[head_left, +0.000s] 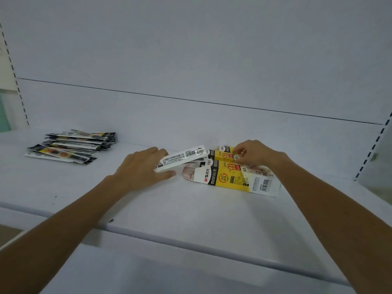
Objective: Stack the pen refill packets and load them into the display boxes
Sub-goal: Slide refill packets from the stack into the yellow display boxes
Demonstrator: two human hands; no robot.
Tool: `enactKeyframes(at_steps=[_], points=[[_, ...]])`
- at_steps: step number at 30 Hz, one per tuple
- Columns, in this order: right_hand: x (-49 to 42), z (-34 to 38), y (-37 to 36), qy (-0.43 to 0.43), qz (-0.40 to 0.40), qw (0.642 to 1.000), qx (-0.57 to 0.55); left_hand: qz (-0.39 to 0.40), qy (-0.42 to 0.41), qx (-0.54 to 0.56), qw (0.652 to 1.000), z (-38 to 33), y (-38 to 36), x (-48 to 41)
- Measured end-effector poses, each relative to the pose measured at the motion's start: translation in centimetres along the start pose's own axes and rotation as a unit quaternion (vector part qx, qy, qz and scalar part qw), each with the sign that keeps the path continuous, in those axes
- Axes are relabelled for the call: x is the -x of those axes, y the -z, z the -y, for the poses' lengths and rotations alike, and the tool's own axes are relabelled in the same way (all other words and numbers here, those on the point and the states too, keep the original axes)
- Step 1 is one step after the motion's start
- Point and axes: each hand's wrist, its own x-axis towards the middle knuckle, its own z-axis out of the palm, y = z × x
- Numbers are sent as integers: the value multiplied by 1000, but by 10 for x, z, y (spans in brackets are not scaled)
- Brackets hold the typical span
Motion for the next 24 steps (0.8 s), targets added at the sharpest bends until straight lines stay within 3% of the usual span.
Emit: enactKeyframes(at_steps=[4,9,12,16,20,24], points=[[-13,3,-3,-15,-7,998,64,9,47,-17,999,4,1,11],[-7,2,-2,-12,-6,1000,-10,9,66,10,998,14,4,21],[0,8,8,0,-52,998,-42,-6,76,55,996,25,9,25],[21,21,27,53,-165,985,-21,-82,84,106,987,38,16,22],[55,37,31,107,-167,978,67,-144,123,237,953,38,18,18],[92,56,22,82,-163,976,115,-105,94,301,943,29,19,28]])
